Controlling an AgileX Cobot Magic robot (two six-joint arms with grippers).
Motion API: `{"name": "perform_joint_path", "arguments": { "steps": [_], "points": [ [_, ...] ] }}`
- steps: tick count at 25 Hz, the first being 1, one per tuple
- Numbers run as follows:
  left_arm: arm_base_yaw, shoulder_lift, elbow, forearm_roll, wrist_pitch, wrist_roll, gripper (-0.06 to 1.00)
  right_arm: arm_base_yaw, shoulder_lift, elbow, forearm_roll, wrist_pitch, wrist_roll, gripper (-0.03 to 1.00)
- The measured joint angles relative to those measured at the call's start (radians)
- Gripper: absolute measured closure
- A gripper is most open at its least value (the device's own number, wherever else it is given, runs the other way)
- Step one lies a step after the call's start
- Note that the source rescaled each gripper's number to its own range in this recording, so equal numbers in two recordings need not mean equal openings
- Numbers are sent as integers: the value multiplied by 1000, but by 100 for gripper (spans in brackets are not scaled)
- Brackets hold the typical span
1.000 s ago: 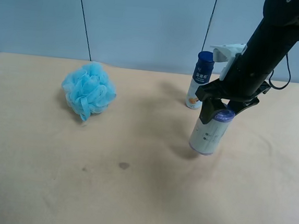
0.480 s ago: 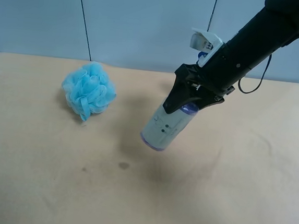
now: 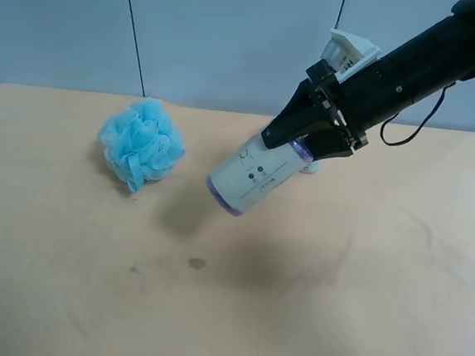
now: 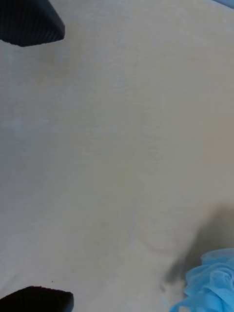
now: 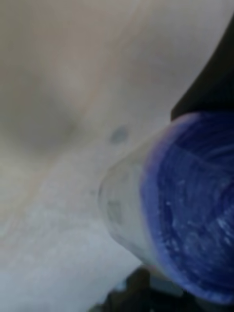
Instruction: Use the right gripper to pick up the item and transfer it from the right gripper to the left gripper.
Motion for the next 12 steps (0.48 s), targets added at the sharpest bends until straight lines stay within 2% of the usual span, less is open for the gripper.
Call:
{"name": "perform_joint_path", "arguments": {
  "steps": [8,12],
  "points": [
    [0,7,0,0,0,0,-6,-4,69,0,178,4,-102,96],
    [0,8,0,0,0,0,-6,-4,97,0,206,3,-116,96]
  ]
}}
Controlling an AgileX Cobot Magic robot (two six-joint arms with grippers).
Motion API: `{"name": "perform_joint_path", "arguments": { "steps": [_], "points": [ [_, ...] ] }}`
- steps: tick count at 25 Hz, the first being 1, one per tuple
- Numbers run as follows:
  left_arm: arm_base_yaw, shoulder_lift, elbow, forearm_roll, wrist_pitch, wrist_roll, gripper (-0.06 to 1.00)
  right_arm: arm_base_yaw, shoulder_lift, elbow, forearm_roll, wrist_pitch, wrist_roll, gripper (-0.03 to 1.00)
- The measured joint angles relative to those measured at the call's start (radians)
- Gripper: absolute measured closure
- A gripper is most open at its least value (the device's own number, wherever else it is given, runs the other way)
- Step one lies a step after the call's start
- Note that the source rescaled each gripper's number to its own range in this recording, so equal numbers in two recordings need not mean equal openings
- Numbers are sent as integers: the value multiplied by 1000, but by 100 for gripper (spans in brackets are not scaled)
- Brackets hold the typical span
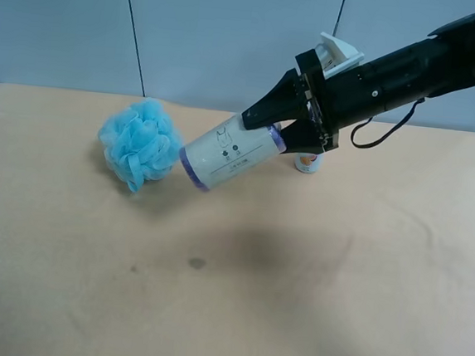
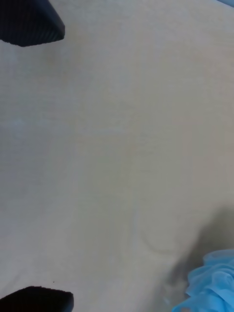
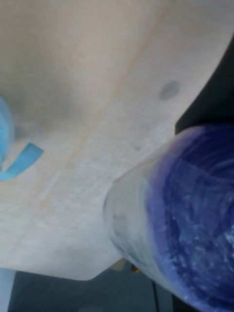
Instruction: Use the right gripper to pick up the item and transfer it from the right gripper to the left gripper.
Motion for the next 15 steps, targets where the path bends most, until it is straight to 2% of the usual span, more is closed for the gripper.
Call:
{"name": "perform_joint_path", "arguments": {
  "steps": [7,10,15],
  "points": [
    [0,14,0,-15,-11,0,-6,0,1,0,23,0,0,96],
    [0,69,0,-47,-11,0,-6,0,1,0,23,0,0,96],
    [0,221,-7,-143,-39,10,-6,0,1,0,23,0,0,96]
  ]
}}
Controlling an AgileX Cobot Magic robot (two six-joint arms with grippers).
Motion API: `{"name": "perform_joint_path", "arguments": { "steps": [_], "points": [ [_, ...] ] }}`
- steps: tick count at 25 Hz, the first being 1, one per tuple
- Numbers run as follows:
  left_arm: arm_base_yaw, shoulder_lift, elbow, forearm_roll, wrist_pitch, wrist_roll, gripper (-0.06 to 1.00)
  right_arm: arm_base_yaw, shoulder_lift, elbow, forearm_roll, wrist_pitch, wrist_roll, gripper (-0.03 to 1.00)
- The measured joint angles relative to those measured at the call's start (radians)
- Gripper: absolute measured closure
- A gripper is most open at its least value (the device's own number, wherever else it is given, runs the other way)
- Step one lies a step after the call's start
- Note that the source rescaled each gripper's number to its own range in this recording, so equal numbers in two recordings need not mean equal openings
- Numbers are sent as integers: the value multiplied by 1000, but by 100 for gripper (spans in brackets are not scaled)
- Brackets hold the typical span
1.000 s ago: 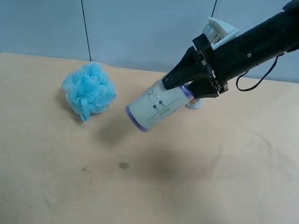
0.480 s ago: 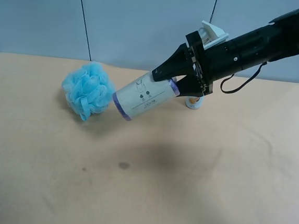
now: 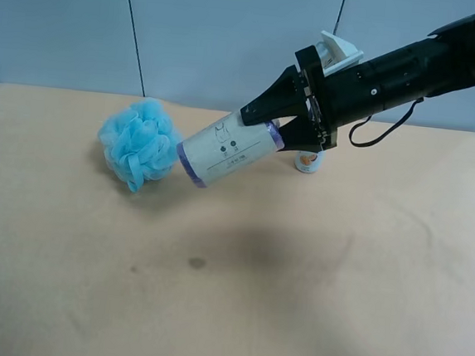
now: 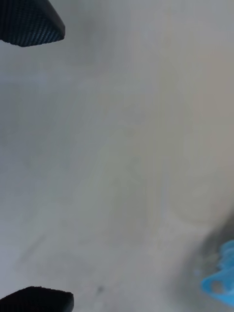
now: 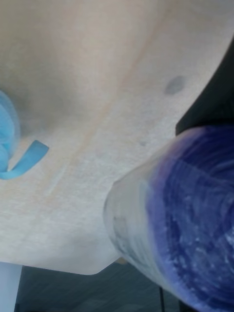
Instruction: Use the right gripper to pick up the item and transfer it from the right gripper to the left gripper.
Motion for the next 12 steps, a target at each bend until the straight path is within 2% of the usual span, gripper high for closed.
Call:
{"name": "perform_joint_path", "arguments": {
  "steps": [3,6,12],
  "points": [
    [0,89,-34,-80,-51,47,-6,0,0,0,0,0,0,96],
    [0,178,-68,-213,-113,163,-6,0,0,0,0,0,0,96],
    [0,398,-85,-599,-158,518,-6,0,0,0,0,0,0,96]
  ]
}}
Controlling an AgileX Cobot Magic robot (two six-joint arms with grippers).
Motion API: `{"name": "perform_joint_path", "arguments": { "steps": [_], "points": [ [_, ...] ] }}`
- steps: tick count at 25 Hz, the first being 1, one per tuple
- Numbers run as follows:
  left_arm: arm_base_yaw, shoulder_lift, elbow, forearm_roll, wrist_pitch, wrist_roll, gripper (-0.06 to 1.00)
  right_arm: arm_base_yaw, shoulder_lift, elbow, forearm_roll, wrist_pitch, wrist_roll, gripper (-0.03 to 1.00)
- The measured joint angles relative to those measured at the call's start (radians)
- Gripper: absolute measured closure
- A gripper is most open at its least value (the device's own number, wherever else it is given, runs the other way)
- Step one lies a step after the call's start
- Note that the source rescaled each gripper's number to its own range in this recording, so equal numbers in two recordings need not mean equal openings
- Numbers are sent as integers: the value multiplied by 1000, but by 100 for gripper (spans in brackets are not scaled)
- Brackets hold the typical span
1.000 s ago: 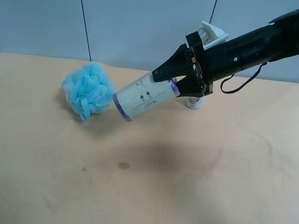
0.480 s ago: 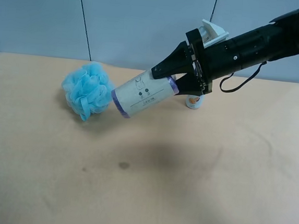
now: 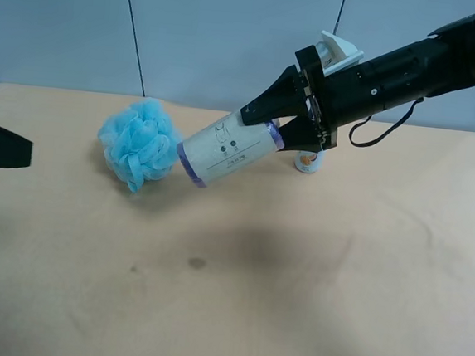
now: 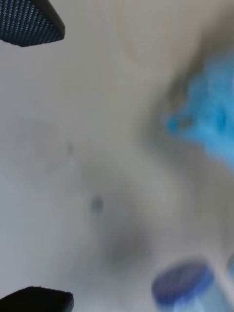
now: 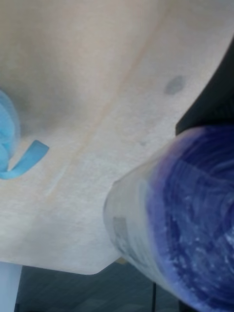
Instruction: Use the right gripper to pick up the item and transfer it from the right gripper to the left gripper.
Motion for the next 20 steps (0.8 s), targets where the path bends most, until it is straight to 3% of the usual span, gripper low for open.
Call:
{"name": "perform_joint_path", "arguments": {
  "steps": [7,12,20],
  "points": [
    [0,264,0,-323,23,351,-6,0,0,0,-1,0,-8,96],
    [0,426,0,-472,73,542,-6,0,0,0,-1,0,-8,96],
    [0,628,-1,-688,184,752,-6,0,0,0,-1,0,-8,96]
  ]
}}
